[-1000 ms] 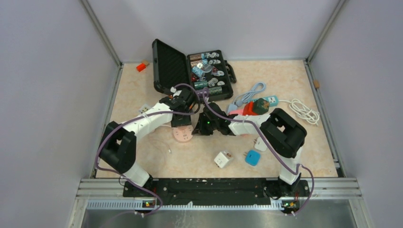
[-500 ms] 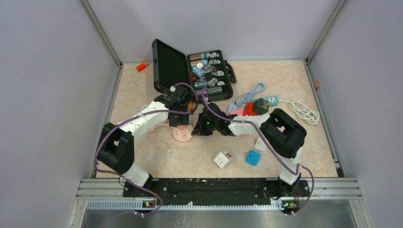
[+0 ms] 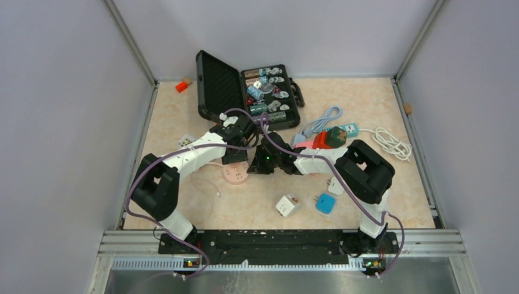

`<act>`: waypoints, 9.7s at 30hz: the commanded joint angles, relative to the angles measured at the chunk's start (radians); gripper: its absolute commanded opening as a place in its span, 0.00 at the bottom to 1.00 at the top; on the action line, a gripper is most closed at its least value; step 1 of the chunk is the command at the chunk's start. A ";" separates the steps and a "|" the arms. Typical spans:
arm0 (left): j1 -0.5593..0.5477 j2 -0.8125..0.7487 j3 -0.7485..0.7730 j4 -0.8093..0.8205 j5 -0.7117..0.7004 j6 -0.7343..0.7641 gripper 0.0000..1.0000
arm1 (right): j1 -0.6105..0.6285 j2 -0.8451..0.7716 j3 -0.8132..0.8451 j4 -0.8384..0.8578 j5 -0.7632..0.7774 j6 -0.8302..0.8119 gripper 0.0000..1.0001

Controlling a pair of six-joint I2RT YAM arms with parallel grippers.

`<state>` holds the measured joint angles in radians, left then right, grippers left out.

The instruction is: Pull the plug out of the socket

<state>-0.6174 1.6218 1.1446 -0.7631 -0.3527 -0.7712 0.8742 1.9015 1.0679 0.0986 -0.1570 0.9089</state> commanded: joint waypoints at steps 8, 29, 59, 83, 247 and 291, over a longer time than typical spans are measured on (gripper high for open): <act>0.091 -0.106 -0.032 0.053 0.334 0.118 0.22 | -0.003 0.074 0.004 -0.096 0.120 -0.043 0.07; 0.069 -0.002 0.070 0.029 0.325 0.056 0.22 | -0.001 0.078 0.007 -0.096 0.120 -0.048 0.07; 0.118 -0.387 -0.193 -0.033 0.474 0.171 0.23 | -0.001 -0.039 0.026 -0.070 0.088 -0.093 0.17; 0.112 -0.387 -0.458 0.187 0.597 0.083 0.76 | -0.058 -0.556 0.011 -0.488 0.376 -0.231 0.42; -0.125 0.388 0.011 0.455 0.365 0.158 0.20 | -0.538 -0.543 0.034 -0.559 -0.024 -0.479 0.00; -0.120 0.429 -0.015 0.471 0.392 0.151 0.20 | -0.527 -0.714 -0.150 -0.242 -0.133 -0.625 0.00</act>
<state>-0.7559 1.9026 1.2243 0.1223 0.1844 -0.7090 0.3378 1.3487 0.9749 -0.4129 -0.1307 0.3946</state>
